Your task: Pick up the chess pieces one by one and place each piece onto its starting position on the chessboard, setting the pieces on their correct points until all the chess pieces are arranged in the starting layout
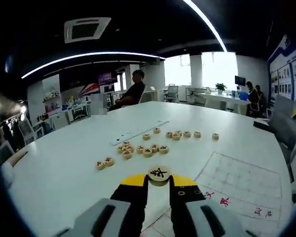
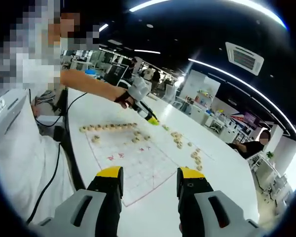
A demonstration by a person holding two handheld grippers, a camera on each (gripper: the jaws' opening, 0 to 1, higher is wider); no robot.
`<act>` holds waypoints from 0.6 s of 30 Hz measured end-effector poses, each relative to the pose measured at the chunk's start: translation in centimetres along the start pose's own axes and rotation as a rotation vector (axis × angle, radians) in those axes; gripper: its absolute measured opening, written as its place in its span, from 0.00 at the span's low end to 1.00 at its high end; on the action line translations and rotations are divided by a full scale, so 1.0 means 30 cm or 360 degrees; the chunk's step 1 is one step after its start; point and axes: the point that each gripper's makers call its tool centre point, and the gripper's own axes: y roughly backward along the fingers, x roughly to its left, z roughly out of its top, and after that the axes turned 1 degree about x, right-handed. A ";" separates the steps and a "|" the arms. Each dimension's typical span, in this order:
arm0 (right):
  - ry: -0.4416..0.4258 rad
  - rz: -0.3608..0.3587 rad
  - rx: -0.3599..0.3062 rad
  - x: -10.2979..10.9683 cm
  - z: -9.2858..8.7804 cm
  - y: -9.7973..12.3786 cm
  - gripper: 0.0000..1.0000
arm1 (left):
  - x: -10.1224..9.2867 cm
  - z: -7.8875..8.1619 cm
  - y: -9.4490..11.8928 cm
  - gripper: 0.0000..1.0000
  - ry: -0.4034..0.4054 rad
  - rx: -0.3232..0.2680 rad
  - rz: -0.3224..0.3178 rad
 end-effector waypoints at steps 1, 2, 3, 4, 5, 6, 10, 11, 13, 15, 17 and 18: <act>0.0003 -0.0003 0.0001 0.000 0.001 -0.001 0.44 | -0.024 -0.003 0.022 0.19 -0.0002 -0.0010 -0.0030; 0.0006 -0.0005 0.0000 -0.001 0.004 -0.001 0.44 | -0.050 -0.009 0.044 0.19 0.0002 -0.0017 -0.0065; 0.0008 -0.0004 -0.0002 0.000 0.006 -0.001 0.44 | -0.069 -0.013 0.059 0.19 0.0005 -0.0021 -0.0090; 0.0010 -0.0003 -0.0003 0.002 0.007 0.001 0.44 | -0.105 -0.026 0.088 0.19 0.0003 -0.0026 -0.0129; 0.0014 -0.0003 -0.0004 0.003 0.008 0.002 0.44 | -0.132 -0.038 0.109 0.19 0.0000 -0.0027 -0.0154; 0.0015 -0.0003 -0.0004 0.003 0.008 0.003 0.44 | -0.159 -0.051 0.126 0.19 -0.0008 -0.0025 -0.0181; 0.0013 -0.0007 -0.0003 0.002 0.008 0.005 0.44 | -0.254 -0.134 0.171 0.20 -0.0090 0.0065 -0.0256; 0.0015 -0.0007 -0.0001 0.003 0.007 0.005 0.44 | -0.273 -0.151 0.175 0.20 -0.0099 0.0079 -0.0266; 0.0017 -0.0006 -0.0006 0.006 0.011 0.009 0.44 | -0.302 -0.177 0.181 0.20 -0.0100 0.0096 -0.0296; 0.0017 -0.0009 -0.0011 0.004 0.013 0.011 0.44 | -0.333 -0.204 0.181 0.20 -0.0097 0.0117 -0.0331; 0.0015 -0.0011 -0.0008 0.001 0.010 0.012 0.44 | -0.359 -0.225 0.181 0.20 -0.0102 0.0134 -0.0363; 0.0014 -0.0011 -0.0003 0.001 0.007 0.012 0.44 | -0.372 -0.234 0.182 0.20 -0.0103 0.0142 -0.0381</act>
